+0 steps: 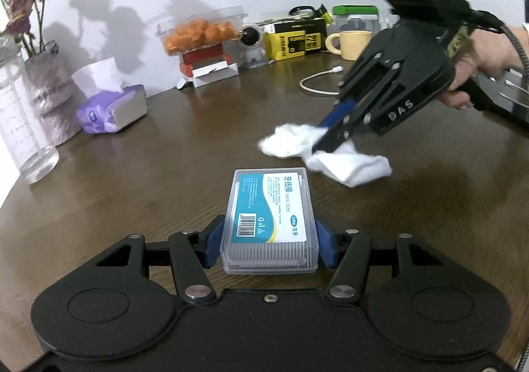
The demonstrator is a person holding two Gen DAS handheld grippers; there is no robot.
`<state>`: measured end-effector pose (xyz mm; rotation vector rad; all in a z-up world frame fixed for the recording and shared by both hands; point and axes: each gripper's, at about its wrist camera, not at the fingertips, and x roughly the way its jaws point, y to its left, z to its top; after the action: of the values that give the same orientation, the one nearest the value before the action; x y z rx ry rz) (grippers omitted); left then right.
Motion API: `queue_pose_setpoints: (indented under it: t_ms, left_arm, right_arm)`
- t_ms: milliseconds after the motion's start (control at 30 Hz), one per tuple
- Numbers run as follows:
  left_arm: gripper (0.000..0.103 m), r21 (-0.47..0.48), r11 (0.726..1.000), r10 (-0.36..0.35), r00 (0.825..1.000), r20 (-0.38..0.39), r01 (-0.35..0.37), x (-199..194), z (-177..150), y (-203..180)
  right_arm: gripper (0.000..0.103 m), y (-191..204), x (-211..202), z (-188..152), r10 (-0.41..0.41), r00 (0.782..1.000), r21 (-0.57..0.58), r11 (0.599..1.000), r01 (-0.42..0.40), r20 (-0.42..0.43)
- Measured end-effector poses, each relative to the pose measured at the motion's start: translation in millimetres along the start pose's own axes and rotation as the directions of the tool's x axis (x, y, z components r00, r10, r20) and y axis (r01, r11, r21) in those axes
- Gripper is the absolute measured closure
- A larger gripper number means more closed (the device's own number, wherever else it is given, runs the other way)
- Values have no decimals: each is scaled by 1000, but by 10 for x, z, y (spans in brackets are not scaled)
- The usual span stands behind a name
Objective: Clean container
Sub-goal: 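Wipe the swab box again with the cotton in the right tool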
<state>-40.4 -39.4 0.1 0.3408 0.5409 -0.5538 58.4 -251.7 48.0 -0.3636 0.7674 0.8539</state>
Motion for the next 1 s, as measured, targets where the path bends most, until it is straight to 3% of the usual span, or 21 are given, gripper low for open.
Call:
queue_pose_setpoints:
  t_ms: [67, 167, 233, 333, 400, 467, 533, 733, 800, 900, 933, 1000]
  left_arm:
    - [47, -2, 1000, 0, 1000, 0, 0, 7, 4, 2]
    - [47, 9, 1000, 0, 1000, 0, 0, 16, 14, -11]
    - [47, 13, 1000, 0, 1000, 0, 0, 17, 15, -15]
    - [47, 19, 1000, -2, 1000, 4, 2, 7, 6, -24]
    - [47, 28, 1000, 6, 1000, 6, -6, 2, 4, -43]
    - [47, 31, 1000, 7, 1000, 7, -7, 2, 5, -48]
    - [47, 30, 1000, 3, 1000, 7, -3, 4, 5, -42]
    - [47, 29, 1000, -2, 1000, 6, 2, 3, 2, -36]
    - [47, 35, 999, 3, 1000, 7, -3, 4, 2, -48]
    - [47, 18, 1000, -7, 1000, 1, 7, 14, 7, -12]
    - [47, 13, 1000, -7, 1000, 0, 7, 16, 8, 3]
    - [47, 18, 1000, -3, 1000, 1, 3, 11, 7, 3]
  right_arm:
    - [94, 30, -87, 1, -21, 999, 13, 1000, 20, 47]
    - [94, 255, -241, 176, 137, 974, 22, 989, -143, 181]
    - [94, 507, -153, 300, 178, 972, -59, 984, -170, 154]
    - [94, 753, -1, 258, 167, 985, -180, 971, -157, 42]
    - [94, 640, -65, 194, 163, 986, -157, 975, -154, 44]
    - [94, 483, -43, 226, 75, 996, -117, 991, -68, 56]
    - [94, 471, 32, 309, 49, 995, -103, 994, -39, 91]
    - [93, 897, 48, 316, 162, 986, -240, 960, -145, 50]
    - [93, 748, -20, 298, 133, 991, -205, 971, -124, 33]
    - [93, 565, 42, 372, 9, 998, -132, 991, 0, 69]
    - [93, 583, 66, 401, 25, 996, -119, 993, -15, 87]
    - [93, 747, 68, 412, 158, 983, -149, 979, -143, 94]
